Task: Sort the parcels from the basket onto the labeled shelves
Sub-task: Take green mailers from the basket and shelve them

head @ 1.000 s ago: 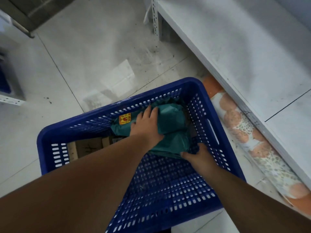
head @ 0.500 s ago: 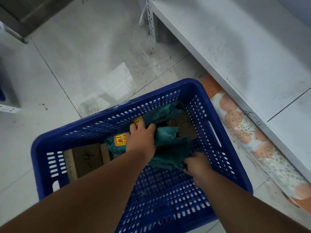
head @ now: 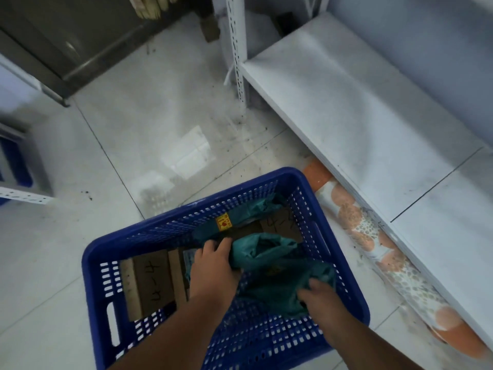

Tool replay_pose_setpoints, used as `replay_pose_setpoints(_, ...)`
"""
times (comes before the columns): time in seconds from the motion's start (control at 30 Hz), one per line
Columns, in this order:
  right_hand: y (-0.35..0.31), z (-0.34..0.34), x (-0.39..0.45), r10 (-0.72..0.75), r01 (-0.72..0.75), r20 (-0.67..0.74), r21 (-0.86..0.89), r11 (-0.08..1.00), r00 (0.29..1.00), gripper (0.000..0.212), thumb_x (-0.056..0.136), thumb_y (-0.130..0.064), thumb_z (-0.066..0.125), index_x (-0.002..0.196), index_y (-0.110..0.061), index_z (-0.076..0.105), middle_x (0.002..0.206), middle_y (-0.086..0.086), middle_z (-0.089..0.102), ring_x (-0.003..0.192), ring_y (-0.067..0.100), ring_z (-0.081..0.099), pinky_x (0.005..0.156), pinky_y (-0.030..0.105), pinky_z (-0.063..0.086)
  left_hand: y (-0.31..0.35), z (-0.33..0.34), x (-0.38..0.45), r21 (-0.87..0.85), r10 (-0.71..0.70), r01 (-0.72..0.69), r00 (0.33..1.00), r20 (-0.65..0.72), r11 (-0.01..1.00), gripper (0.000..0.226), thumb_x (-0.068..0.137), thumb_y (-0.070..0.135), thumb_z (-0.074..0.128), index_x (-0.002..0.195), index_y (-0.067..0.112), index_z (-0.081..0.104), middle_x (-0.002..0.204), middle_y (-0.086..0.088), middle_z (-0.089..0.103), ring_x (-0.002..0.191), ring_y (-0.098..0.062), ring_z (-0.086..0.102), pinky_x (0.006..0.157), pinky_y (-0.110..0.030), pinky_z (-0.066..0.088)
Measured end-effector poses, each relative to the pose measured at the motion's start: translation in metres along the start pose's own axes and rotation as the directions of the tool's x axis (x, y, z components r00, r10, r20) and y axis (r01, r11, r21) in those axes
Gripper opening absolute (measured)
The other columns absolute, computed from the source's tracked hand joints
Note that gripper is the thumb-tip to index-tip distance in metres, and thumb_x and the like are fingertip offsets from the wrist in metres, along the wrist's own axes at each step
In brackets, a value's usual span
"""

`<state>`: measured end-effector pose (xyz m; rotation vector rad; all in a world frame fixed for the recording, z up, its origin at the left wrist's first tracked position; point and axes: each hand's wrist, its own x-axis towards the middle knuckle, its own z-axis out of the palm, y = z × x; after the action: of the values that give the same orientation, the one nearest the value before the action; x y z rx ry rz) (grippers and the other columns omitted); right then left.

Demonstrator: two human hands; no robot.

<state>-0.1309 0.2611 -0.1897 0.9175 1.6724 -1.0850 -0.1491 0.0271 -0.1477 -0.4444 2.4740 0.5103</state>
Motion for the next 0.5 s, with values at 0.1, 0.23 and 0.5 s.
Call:
replay_pose_setpoints(0.1,-0.009,-0.015,-0.039,-0.03,0.029,0.003,0.042,0.999,1.0,0.02,0.099,0.001,0.058,0.107,-0.008,0.074,0.097,0.012,0.074,0.091,0.033,0.068,0.084,0.038,0.057,0.009,-0.026,-0.021,-0.072,-0.035,0.035,0.999,-0.008,0.997,0.065,0.094,0.039,0.072,0.151,0.034,0.042,0.143,0.0,0.047,0.13,-0.028,0.044,0.106,-0.046,0.048)
replay_pose_setpoints(0.23,-0.038,-0.036,-0.093,0.083,-0.078,-0.012,0.221,0.972,0.996,0.016,0.102,-0.008,0.056,0.1,-0.02,0.067,0.108,0.015,0.068,0.101,0.036,0.067,0.098,0.054,0.057,0.024,-0.071,-0.044,-0.131,-0.037,0.029,0.998,-0.06,0.991,0.063,0.091,0.04,0.074,0.147,0.033,0.047,0.134,-0.001,0.05,0.125,-0.028,0.047,0.098,-0.046,0.052)
replay_pose_setpoints(0.5,-0.085,-0.062,-0.204,-0.143,0.157,-0.068,0.323,0.933,0.987,0.015,0.087,0.014,0.041,0.085,0.007,0.054,0.09,0.023,0.058,0.087,0.036,0.062,0.095,0.054,0.056,0.045,-0.161,-0.104,-0.269,-0.082,0.039,0.985,-0.149,0.962,0.062,0.086,0.038,0.078,0.142,0.032,0.053,0.13,-0.002,0.054,0.125,-0.031,0.05,0.101,-0.052,0.052)
